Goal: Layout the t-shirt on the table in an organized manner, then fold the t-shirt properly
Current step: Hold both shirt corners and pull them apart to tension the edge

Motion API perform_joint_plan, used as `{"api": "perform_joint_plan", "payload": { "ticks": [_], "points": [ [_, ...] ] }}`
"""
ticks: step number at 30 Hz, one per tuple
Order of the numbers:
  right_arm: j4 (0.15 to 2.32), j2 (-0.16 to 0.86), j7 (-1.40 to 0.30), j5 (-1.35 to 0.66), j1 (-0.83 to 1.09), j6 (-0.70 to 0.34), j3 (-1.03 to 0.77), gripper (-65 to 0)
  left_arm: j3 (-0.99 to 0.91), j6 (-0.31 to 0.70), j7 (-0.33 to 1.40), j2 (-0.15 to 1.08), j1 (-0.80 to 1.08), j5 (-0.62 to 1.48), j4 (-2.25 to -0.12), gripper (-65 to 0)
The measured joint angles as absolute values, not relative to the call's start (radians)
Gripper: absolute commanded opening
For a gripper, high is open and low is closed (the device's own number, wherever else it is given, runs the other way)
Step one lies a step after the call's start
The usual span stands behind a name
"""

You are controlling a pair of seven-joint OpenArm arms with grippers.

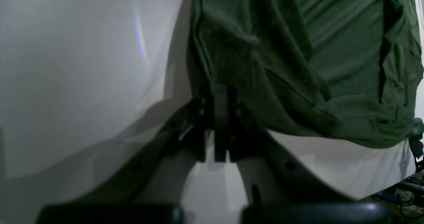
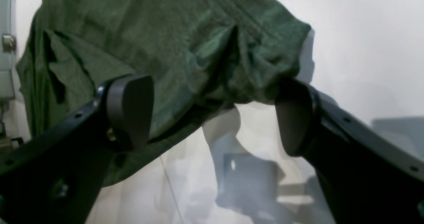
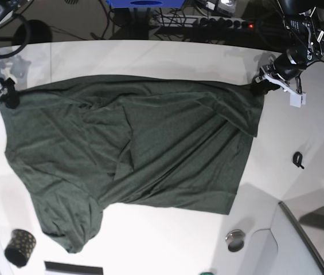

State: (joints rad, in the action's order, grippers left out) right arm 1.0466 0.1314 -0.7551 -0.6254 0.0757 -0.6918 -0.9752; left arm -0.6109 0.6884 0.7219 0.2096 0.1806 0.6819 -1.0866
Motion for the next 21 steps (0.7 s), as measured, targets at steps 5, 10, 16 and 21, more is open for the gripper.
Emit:
{"api": "perform_joint_plan", "payload": {
  "ticks": [5, 10, 16, 21],
  "points": [
    [1.045, 0.131, -0.756, -0.618, 0.064, -0.693, -0.975, -15.2, -0.612, 0.688, 0.722, 0.211, 0.181, 0.682, -1.087, -65.0],
    [1.04, 0.129, -0.772, -0.598, 0.065, -0.693, -0.975, -39.5, -0.612, 0.688, 0.722, 0.214, 0.181, 0.681, -1.087, -65.0],
    [1.039, 0.141, -0.783, -0.595, 0.045, -0.693, -0.972, -54.3, -0.612, 0.689, 0.747, 0.214, 0.18, 0.685, -1.088, -65.0],
    [1.045, 0.156, -0.784, -0.595, 0.048, -0.693, -0.973, -64.2, -0.614, 0.688, 0.805, 0.215, 0.18, 0.679, -1.14, -65.0]
  ]
}}
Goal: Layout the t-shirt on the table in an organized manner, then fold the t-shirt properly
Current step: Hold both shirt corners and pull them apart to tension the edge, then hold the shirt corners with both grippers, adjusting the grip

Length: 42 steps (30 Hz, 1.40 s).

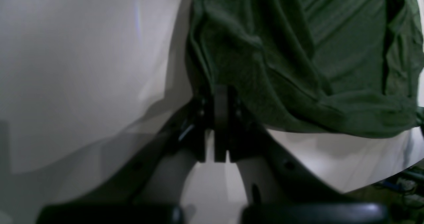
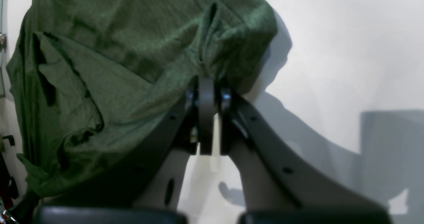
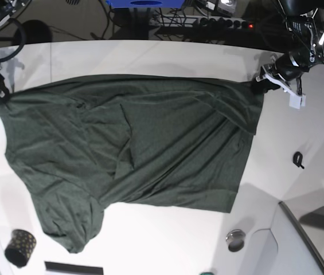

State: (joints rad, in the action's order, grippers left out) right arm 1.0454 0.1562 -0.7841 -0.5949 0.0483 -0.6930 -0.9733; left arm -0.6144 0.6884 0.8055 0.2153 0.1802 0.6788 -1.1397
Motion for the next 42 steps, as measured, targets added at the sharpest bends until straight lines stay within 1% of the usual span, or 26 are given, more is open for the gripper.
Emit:
{"api": "perform_joint_plan", "payload": {
  "ticks": [3, 6, 14, 17, 23, 24, 25, 26, 29, 31, 32, 35, 37, 40, 42],
  "points": [
    [1.045, 0.162, -0.863, -0.598, 0.047, -0.693, -0.971, -64.4, -0.617, 0.688, 0.831, 0.219, 0.185, 0.684, -1.218, -65.0],
    [1.07, 0.176, -0.883, -0.595, 0.051, -0.693, -0.971, -64.4, -0.619, 0.689, 0.886, 0.218, 0.178, 0.683, -1.259, -65.0],
    [1.091, 0.176, -0.928, -0.594, 0.032, -0.69, -0.971, -64.4, -0.614, 0.689, 0.894, 0.213, 0.181, 0.681, -1.265, -65.0],
    [1.091, 0.175, -0.932, -0.594, 0.013, -0.636, -0.971, -64.4, -0.611, 0.689, 0.895, 0.21, 0.183, 0.681, -1.263, -65.0],
    [1.091, 0.176, -0.932, -0.595, -0.019, -0.591, -0.971, -63.9, -0.612, 0.689, 0.895, 0.21, 0.183, 0.681, -1.263, -65.0],
    [1.091, 0.176, -0.932, -0.595, -0.022, -0.59, -0.971, -62.4, -0.612, 0.689, 0.895, 0.21, 0.183, 0.681, -1.263, -65.0],
    [1.091, 0.172, -0.934, -0.595, -0.025, -0.584, -0.971, -59.4, -0.612, 0.689, 0.895, 0.21, 0.183, 0.681, -1.263, -65.0],
    [1.091, 0.167, -0.949, -0.595, -0.033, -0.583, -0.972, -54.8, -0.612, 0.689, 0.894, 0.21, 0.183, 0.681, -1.263, -65.0],
    [1.093, 0.152, -1.014, -0.595, -0.051, -0.583, -0.973, -38.0, -0.612, 0.689, 0.895, 0.21, 0.183, 0.681, -1.263, -65.0],
    [1.094, 0.149, -1.024, -0.595, -0.053, -0.583, -0.973, -30.2, -0.612, 0.689, 0.894, 0.211, 0.183, 0.681, -1.263, -65.0],
    [1.094, 0.149, -1.024, -0.595, -0.052, -0.583, -0.973, -28.4, -0.612, 0.689, 0.894, 0.21, 0.183, 0.681, -1.263, -65.0],
    [1.118, 0.15, -1.026, -0.595, -0.04, -0.583, -0.973, -28.1, -0.612, 0.689, 0.894, 0.21, 0.183, 0.681, -1.263, -65.0],
    [1.188, 0.146, -1.026, -0.596, -0.013, -0.583, -0.97, -28.1, -0.612, 0.689, 0.894, 0.21, 0.186, 0.682, -1.263, -65.0],
    [1.316, 0.131, -1.025, -0.591, 0.036, -0.576, -0.917, -28.1, -0.612, 0.689, 0.894, 0.211, 0.199, 0.682, -1.263, -65.0],
    [1.377, 0.107, -1.024, -0.598, 0.054, -0.576, -0.888, -28.2, -0.612, 0.689, 0.895, 0.21, 0.202, 0.681, -1.261, -65.0]
  ]
}}
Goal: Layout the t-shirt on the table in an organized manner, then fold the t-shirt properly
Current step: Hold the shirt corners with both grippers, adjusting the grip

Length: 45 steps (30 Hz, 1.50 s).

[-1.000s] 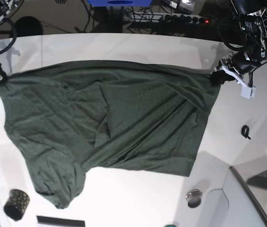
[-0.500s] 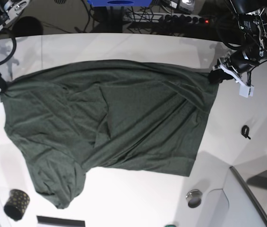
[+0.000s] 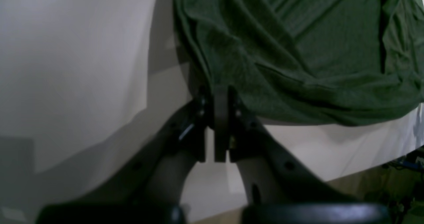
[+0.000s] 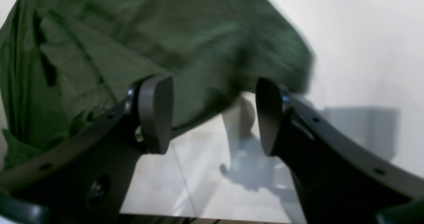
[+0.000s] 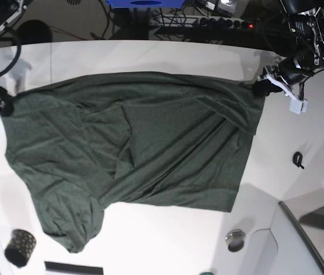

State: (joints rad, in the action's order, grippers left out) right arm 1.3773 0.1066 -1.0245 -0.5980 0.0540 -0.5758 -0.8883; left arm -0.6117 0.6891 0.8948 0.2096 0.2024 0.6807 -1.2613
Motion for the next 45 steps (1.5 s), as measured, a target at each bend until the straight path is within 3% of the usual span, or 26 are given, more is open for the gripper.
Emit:
{"api": "perform_joint_plan", "payload": {
  "ticks": [3, 4, 8, 16, 29, 32, 45],
  "points": [
    [1.407, 0.057, -1.024, -0.599, 0.065, -0.576, -0.872, -30.6, -0.612, 0.689, 0.894, 0.212, 0.2, 0.681, -1.261, -65.0],
    [1.404, 0.045, -1.034, -0.595, 0.065, -0.576, -0.872, -35.4, -0.612, 0.689, 0.894, 0.211, 0.2, 0.681, -1.261, -65.0],
    [1.392, 0.043, -1.03, -0.594, 0.064, -0.576, -0.859, -65.0, -0.616, 0.689, 0.894, 0.211, 0.2, 0.681, -1.261, -65.0],
    [1.384, 0.043, -1.025, -0.593, 0.098, -0.518, -0.86, -64.8, -0.616, 0.689, 0.894, 0.214, 0.202, 0.681, -1.261, -65.0],
    [1.384, 0.042, -1.018, -0.596, 0.1, -0.512, -0.86, -64.8, -0.616, 0.689, 0.894, 0.214, 0.202, 0.681, -1.261, -65.0],
    [1.384, 0.044, -0.964, -0.595, 0.115, -0.454, -0.86, -64.8, -0.616, 0.689, 0.894, 0.214, 0.202, 0.681, -1.261, -65.0],
    [1.229, 0.075, -0.885, -0.598, 0.093, -0.441, -0.86, -64.8, -0.617, 0.689, 0.894, 0.214, 0.202, 0.681, -1.261, -65.0]
  ]
}}
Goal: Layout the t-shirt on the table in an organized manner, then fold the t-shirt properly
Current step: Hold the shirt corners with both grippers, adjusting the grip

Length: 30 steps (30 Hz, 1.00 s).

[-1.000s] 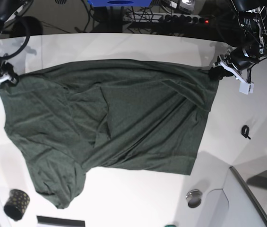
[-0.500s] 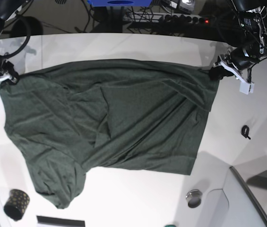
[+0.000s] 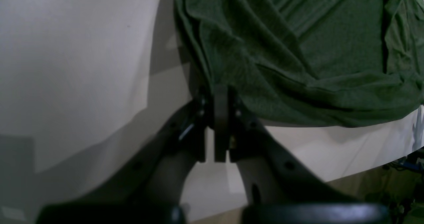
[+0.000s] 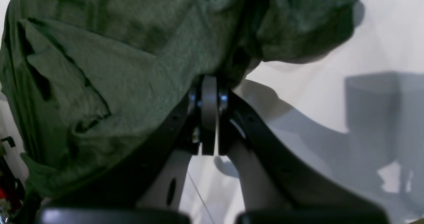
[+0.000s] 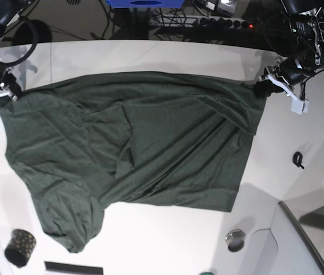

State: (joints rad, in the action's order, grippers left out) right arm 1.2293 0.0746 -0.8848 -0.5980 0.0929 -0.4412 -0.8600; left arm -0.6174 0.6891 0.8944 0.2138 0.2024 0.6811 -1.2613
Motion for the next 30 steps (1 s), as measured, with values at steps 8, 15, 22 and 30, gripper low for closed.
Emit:
{"api": "perform_joint_plan", "payload": {
  "ticks": [8, 15, 22, 30],
  "points": [
    [1.178, 0.096, -0.881, -0.595, 0.073, -0.441, -0.86, -64.8, -0.618, 0.689, 0.894, 0.215, 0.202, 0.681, -1.261, -65.0],
    [1.176, 0.096, -0.885, -0.595, 0.031, -0.441, -0.853, -64.8, -0.618, 0.689, 0.894, 0.214, 0.202, 0.681, -1.261, -65.0],
    [1.156, 0.097, -0.88, -0.599, -0.014, -0.406, -0.853, -64.8, -0.618, 0.689, 0.894, 0.214, 0.202, 0.681, -1.261, -65.0],
    [1.019, 0.141, -0.833, -0.596, -0.112, -0.374, -0.852, -64.8, -0.618, 0.689, 0.894, 0.214, 0.2, 0.681, -1.261, -65.0]
  ]
}}
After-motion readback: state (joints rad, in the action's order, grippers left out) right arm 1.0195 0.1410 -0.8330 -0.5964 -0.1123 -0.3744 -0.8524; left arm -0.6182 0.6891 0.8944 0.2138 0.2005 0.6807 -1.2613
